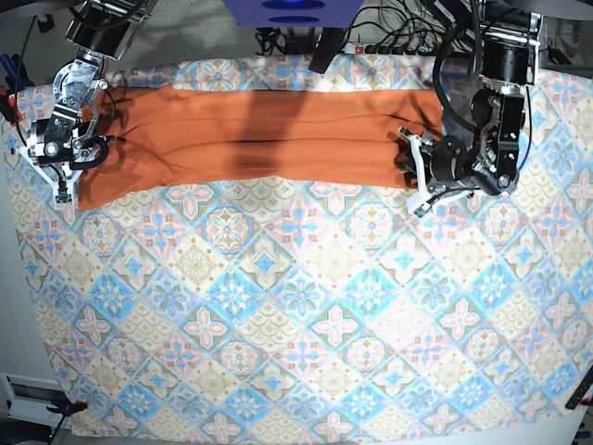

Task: Fold the T-shirt properly
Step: 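Lay the folded edge down along the shirt's collar side with both grippers, then open both grippers and raise them off the folded strip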

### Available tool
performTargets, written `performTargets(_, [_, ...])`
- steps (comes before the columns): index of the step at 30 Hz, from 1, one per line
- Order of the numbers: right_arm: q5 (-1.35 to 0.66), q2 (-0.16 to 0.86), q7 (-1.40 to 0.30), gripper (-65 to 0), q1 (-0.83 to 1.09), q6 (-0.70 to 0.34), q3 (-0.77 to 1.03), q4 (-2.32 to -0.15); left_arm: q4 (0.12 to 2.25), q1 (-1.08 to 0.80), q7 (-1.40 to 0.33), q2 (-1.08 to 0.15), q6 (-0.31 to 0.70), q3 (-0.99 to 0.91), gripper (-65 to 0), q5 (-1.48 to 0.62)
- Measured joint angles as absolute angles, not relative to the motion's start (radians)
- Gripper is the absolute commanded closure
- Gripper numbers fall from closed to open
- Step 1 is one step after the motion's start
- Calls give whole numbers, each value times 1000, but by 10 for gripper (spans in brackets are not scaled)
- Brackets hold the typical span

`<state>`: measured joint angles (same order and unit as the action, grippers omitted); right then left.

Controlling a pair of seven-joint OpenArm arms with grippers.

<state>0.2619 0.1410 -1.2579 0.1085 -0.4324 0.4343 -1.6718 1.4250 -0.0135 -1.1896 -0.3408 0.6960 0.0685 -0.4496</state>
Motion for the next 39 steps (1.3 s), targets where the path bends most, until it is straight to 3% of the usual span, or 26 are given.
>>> performTargets(10, [262,141,-1250,-244,106,-432,435,-1813,1504,-14,-1269,-338,696,-48,-157,-461])
performTargets(25, [262,114,-1258,-245,110,-432,365,-1818,1583,-59,-1314,-335,696,-10,-160,-453])
performTargets(32, [262,114,-1258,-245,109,-432,364,-1818,1583,-92,-1312,-339,696,-16,-346,-448])
performTargets(39, [262,115,-1258,-245,108,-432,364,-1818,1583,-105,-1312,-338,696,-17,-335,-406])
